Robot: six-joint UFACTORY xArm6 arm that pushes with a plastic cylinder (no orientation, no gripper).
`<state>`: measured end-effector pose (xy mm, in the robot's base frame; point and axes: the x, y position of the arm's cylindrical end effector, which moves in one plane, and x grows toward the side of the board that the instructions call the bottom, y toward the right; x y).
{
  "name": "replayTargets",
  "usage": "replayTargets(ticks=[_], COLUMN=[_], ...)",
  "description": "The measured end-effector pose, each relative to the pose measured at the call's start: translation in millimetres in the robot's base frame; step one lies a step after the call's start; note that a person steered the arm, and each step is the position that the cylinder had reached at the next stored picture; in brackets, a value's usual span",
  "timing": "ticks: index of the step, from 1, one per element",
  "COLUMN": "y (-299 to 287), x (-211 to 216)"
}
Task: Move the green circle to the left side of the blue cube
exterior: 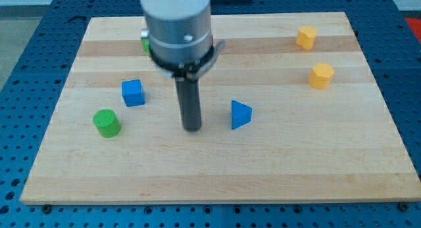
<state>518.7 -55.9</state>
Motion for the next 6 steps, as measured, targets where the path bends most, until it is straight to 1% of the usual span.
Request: replayTargets(ticks=[1, 2, 3, 4, 5, 6], y=[-65, -106, -148, -152, -179, -192], x=[8, -20, -28, 4, 14, -16])
